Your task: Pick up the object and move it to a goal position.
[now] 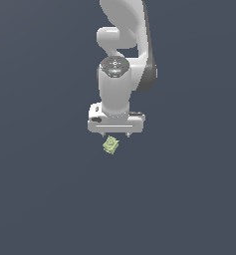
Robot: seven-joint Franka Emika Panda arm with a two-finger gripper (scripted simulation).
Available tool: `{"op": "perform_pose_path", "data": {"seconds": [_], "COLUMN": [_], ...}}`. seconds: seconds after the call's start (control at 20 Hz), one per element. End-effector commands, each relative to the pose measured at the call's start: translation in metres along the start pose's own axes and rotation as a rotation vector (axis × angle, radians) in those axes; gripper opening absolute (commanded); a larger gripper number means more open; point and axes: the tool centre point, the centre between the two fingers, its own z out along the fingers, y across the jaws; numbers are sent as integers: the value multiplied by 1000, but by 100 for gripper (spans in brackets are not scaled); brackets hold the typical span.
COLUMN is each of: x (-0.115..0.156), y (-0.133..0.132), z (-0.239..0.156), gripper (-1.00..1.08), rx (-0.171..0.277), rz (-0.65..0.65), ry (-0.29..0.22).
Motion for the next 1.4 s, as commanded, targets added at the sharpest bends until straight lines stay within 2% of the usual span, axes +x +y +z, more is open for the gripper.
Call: {"op": "perform_pose_path", "data": {"seconds": [0.0, 0.4, 0.75, 1.05, 1.35], "x": [0, -4, -4, -8, -14], "y": [0, 22, 22, 22, 22], "z": [0, -2, 0, 13, 35], "gripper": [100, 100, 100, 100, 100], "rx": [0, -26, -24, -17, -6], "rz": [0, -19, -6, 66, 193], "ry": [0, -7, -7, -4, 0]}}
